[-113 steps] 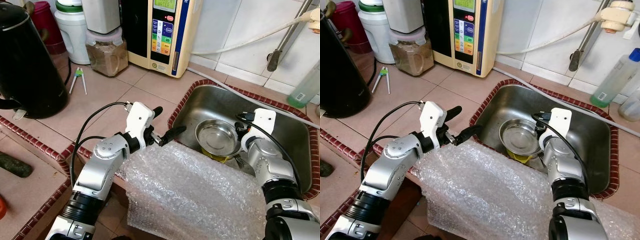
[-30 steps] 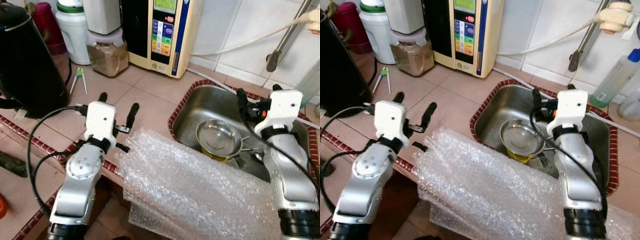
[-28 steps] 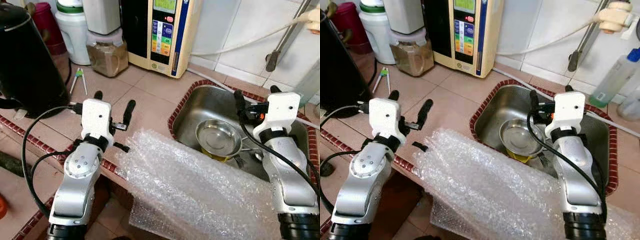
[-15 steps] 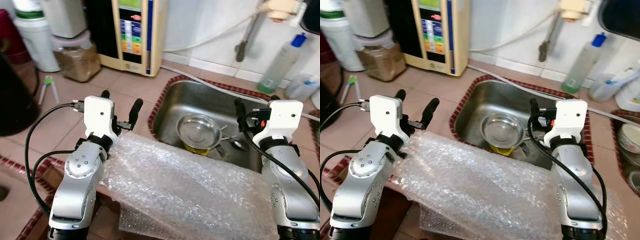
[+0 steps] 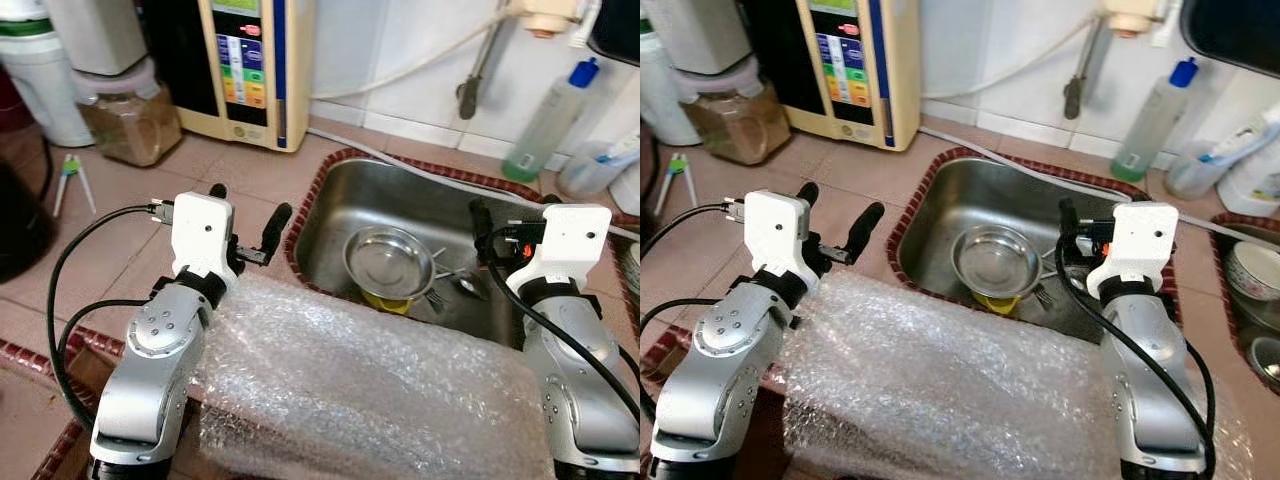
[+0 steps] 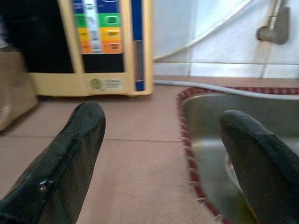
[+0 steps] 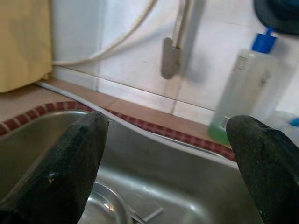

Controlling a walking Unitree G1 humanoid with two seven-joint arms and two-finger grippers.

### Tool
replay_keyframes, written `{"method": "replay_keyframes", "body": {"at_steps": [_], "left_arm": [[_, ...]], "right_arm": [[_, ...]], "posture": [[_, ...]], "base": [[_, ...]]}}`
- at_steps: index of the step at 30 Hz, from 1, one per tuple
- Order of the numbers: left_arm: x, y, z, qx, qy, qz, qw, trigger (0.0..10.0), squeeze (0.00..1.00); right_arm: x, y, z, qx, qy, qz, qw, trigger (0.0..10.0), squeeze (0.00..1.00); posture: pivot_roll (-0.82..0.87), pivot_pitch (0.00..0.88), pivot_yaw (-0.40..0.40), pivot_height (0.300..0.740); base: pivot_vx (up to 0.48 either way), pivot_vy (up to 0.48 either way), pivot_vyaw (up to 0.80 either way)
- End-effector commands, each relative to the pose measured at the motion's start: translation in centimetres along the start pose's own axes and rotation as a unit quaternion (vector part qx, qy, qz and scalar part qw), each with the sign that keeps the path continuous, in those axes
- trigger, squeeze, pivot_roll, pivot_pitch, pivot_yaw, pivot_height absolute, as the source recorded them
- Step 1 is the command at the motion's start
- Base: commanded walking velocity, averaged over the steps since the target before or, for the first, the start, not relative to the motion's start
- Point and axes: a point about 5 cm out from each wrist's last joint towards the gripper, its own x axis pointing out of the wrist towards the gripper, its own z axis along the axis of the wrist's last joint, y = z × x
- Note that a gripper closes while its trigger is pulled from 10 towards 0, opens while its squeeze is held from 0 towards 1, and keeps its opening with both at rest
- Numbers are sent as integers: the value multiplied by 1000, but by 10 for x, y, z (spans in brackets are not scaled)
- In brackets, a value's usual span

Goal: Kitchen organization

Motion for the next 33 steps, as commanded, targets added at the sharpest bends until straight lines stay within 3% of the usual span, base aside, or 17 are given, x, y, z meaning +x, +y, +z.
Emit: {"method": "replay_keyframes", "body": {"at_steps": [1, 7, 33], "left_arm": [[-1, -2, 4, 5, -3, -2, 1000, 10000, 0], [-1, -2, 5, 5, 0, -1, 1000, 10000, 0], [2, -3, 6, 4, 6, -3, 1000, 10000, 0]], "right_arm": [[-2, -1, 6, -3, -8, 1, 1000, 10000, 0], [0, -5, 8, -3, -9, 0, 1000, 10000, 0], [3, -2, 8, 8, -9, -10, 1000, 10000, 0]], "posture": [[12, 98, -34, 740], [15, 101, -32, 740], [14, 96, -25, 740]], "base": [[0, 0, 0], [0, 0, 0], [-280, 0, 0]]}}
